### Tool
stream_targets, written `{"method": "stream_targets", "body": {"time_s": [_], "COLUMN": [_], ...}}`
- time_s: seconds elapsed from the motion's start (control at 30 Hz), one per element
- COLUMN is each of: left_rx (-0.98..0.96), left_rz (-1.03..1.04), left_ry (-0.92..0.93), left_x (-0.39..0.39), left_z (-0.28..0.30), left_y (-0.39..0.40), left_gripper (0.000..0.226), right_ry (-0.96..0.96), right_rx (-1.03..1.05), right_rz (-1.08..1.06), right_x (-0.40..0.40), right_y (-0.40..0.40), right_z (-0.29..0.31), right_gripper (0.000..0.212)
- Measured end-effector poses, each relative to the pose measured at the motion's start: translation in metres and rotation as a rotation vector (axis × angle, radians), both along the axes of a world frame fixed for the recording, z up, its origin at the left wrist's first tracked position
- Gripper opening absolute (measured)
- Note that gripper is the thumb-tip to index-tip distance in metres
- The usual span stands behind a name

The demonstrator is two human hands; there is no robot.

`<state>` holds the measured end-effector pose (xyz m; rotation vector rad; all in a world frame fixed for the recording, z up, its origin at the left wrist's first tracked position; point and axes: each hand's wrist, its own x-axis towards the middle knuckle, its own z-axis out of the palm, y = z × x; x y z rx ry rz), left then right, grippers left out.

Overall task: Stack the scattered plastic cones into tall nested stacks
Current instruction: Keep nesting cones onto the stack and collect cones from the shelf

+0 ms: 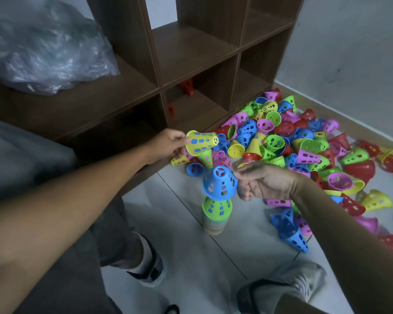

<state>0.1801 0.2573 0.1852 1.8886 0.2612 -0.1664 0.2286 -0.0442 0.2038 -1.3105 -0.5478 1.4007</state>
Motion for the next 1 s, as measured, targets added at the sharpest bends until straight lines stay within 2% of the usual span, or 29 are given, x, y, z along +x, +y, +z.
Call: {"method": "stream_targets", "body": {"time_s": [0.17, 0.27, 0.37, 0.47, 0.57, 0.7, 0.8, 1.0], "left_rx": [-0.237, -0.356, -0.465, -0.525, -0.511, -0.45, -0.427, -0.261], "left_rz": [-0.117, -0.177, -0.267, -0.338, -0.439, -0.537, -0.556, -0.558], "left_ry": [0.179, 0.279, 0.378, 0.451, 0.509, 0.586, 0.647, 0.667], "left_x": [-0.005, -0.01, -0.015, -0.018, -0.02, -0.023, -0.026, -0.027], "left_z": [0.013, 0.02, 0.027, 0.034, 0.033, 0.025, 0.013, -0.002], "left_y": [-0.003, -0.008, -0.017, -0.026, -0.033, -0.044, -0.048, -0.05], "left_gripper": [0.018, 0.015, 0.028, 0.023, 0.027, 0.022, 0.022, 0.016], "right_ry": [-0.032, -0.051, -0.103, -0.215, -0.245, -0.228, -0.226, -0.227], "right_rx": [-0.168, -0.242, -0.336, -0.449, -0.506, -0.523, -0.532, -0.522], "right_rz": [-0.012, -0.036, -0.046, 0.005, 0.0, -0.11, -0.188, -0.296], "right_x": [-0.007, -0.009, -0.009, -0.009, -0.007, -0.001, 0.004, 0.01], "right_y": [-0.002, -0.003, -0.003, -0.003, -0.004, -0.008, -0.011, -0.015], "right_z": [-0.017, -0.026, -0.031, -0.032, -0.034, -0.037, -0.041, -0.043], "right_gripper": [0.027, 0.033, 0.032, 0.025, 0.027, 0.024, 0.024, 0.024]}}
